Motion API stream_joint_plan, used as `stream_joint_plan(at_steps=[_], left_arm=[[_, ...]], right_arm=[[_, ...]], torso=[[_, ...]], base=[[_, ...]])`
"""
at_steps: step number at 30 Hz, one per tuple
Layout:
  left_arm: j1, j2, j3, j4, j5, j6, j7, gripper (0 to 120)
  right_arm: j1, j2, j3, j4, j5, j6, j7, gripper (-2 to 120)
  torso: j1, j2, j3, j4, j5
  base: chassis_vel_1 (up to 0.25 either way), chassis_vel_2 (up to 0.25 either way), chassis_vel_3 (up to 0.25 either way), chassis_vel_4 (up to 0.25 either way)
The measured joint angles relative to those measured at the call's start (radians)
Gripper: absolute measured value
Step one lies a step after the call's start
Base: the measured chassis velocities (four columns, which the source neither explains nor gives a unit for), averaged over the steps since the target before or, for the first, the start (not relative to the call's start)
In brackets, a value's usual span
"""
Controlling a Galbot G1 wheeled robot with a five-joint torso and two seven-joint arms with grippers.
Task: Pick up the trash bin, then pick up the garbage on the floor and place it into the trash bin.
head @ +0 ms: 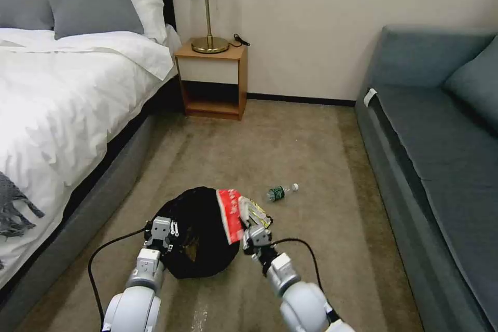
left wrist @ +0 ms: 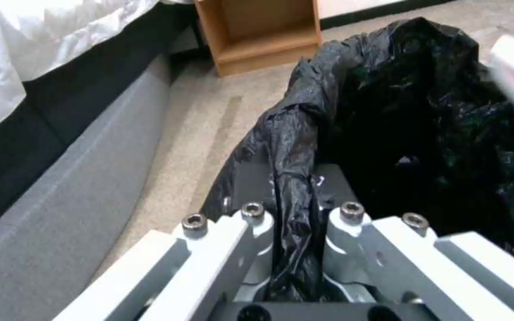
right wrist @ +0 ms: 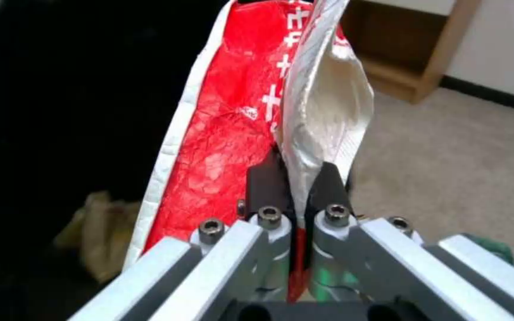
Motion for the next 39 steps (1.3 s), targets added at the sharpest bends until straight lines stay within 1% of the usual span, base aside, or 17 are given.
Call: stream_joint_plan(at_steps=[1,3,9,19,20,21,24,25,27,28,30,31,32,33,35,36,39], left_arm=[[0.0,0.0,0.0,0.0,0.0,0.0,0.0,5],[0.003,0.0,0.0,-0.002,0.001,-0.002,0.0,5],[0.014,0.0,0.0,-0.009,0.003,-0.008,-0.001,5],[0.01,-0.013,0.004,-0.002,0.015,-0.011,-0.001,5],[0.01,-0.015,0.007,0.001,0.019,-0.012,-0.002,5],[0.01,-0.015,0.007,0.001,0.019,-0.012,-0.002,5],[0.01,-0.016,0.009,0.003,0.023,-0.013,-0.002,5],[0.01,-0.016,0.009,0.003,0.023,-0.013,-0.002,5],[0.007,-0.016,0.008,0.003,0.023,-0.013,-0.002,5],[0.007,-0.016,0.008,0.003,0.023,-0.013,-0.002,5],[0.004,-0.013,0.003,0.004,0.02,-0.013,-0.002,5],[0.002,-0.01,0.001,0.004,0.018,-0.013,-0.002,5],[0.002,-0.01,0.001,0.004,0.018,-0.013,-0.002,5],[0.002,-0.009,-0.001,0.004,0.017,-0.012,-0.002,5],[0.002,-0.007,-0.002,0.004,0.015,-0.012,-0.002,5],[0.002,-0.007,-0.002,0.004,0.015,-0.012,-0.002,5],[0.003,-0.007,-0.002,0.004,0.015,-0.012,-0.002,5]], right_arm=[[0.0,0.0,0.0,0.0,0.0,0.0,0.0,0],[0.002,0.005,-0.011,-0.025,-0.018,0.002,0.002,0],[0.01,0.015,-0.017,-0.076,-0.044,0.015,0.003,0],[0.024,0.026,-0.022,-0.141,-0.06,0.018,-0.008,0],[0.025,0.026,-0.022,-0.145,-0.064,0.018,-0.008,1],[0.025,0.026,-0.022,-0.145,-0.064,0.018,-0.008,1],[0.025,0.025,-0.022,-0.149,-0.066,0.018,-0.008,14],[0.025,0.025,-0.022,-0.149,-0.066,0.018,-0.008,14],[0.025,0.023,-0.022,-0.149,-0.066,0.018,-0.008,25],[0.025,0.023,-0.022,-0.149,-0.066,0.018,-0.008,25],[0.025,0.019,-0.022,-0.147,-0.066,0.017,-0.008,34],[0.025,0.017,-0.022,-0.146,-0.066,0.017,-0.007,41],[0.025,0.017,-0.022,-0.146,-0.066,0.017,-0.007,41],[0.026,0.016,-0.024,-0.147,-0.067,0.017,-0.007,44],[0.026,0.013,-0.029,-0.148,-0.066,0.017,-0.006,54],[0.026,0.013,-0.029,-0.148,-0.066,0.017,-0.006,54],[0.026,0.013,-0.03,-0.148,-0.066,0.018,-0.003,69]], torso=[[0.0,0.0,0.0,0.0,0.0],[0.0,0.0,0.0,0.0001,-0.0016],[0.0,0.0,0.0,0.0003,-0.0026],[0.0,0.0,0.0,0.0003,-0.0017],[0.0,0.0,0.0,0.0003,-0.0009],[0.0,0.0,0.0,0.0003,-0.0009],[0.0,0.0,0.0,0.0004,0.0003],[0.0,0.0,0.0,0.0004,0.0003],[0.0,0.0,0.0,0.0003,0.0009],[0.0,0.0,0.0,0.0003,0.0009],[0.0,0.0,0.0,0.0003,0.0023],[0.0,0.0,0.0,0.0002,0.0027],[0.0,0.0,0.0,0.0002,0.0027],[0.0,0.0,0.0,0.0001,0.0027],[0.0,0.0,0.0,0.0,0.002],[0.0,0.0,0.0,0.0,0.002],[0.0,0.0,0.0,0.0,0.0012]], base=[[0.0,0.0,0.0,0.0],[0.0,0.0,0.0,0.0],[0.0,0.0,0.0,0.0],[0.0,0.0,0.0,0.0],[0.0,0.0,0.0,0.0],[0.0,0.0,0.0,0.0],[0.0,0.0,0.0,0.0],[0.0,0.0,0.0,0.0],[0.0,0.0,0.0,0.0],[0.0,0.0,0.0,0.0],[0.0,0.0,0.0,0.0],[0.0,0.0,0.0,0.0],[0.0,0.0,0.0,0.0],[0.0,0.0,0.0,0.0],[0.0,0.0,0.0,0.0],[0.0,0.0,0.0,0.0],[0.0,0.0,0.0,0.0]])
